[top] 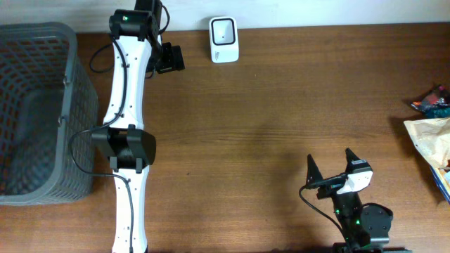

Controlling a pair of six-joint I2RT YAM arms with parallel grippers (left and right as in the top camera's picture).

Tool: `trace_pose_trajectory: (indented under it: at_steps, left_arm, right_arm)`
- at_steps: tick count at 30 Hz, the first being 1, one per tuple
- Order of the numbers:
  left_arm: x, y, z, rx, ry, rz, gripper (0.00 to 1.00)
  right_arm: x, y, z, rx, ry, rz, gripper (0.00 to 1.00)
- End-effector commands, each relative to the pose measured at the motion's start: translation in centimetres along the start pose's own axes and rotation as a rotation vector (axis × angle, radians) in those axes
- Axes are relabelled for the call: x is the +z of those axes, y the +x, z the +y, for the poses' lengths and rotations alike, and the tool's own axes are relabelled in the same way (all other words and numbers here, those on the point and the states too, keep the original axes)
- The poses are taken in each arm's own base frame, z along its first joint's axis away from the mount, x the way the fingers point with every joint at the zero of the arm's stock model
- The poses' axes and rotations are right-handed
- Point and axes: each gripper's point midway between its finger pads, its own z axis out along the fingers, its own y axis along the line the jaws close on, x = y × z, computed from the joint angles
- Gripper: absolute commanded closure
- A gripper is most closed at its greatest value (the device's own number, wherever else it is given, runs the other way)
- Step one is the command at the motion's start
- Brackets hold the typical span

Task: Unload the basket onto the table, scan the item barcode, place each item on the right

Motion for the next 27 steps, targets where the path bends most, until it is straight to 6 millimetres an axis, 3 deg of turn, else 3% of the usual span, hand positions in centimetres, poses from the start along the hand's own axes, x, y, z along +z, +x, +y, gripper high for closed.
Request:
trace_pose_trajectory:
  at_steps: [1, 24, 27]
  left_arm:
    - [-0.25, -0.15, 0.26, -0.002, -0.008, -0.009, 0.01]
    - [-0.26, -0.17, 0.6, -0.002, -0.027, -0.011, 0.01]
    - [-0.3, 0.73, 0.9, -0.001, -0.04, 0.025, 0.01]
  right_arm:
    - [-0.01, 0.39, -0.99, -0.01, 0.059, 0.004, 0.02]
    - [0.0, 0.37, -0.91, -0.01, 0.054, 0.004, 0.02]
    - [0.0, 0.37, -0.91, -0.01, 0.054, 0.004, 0.02]
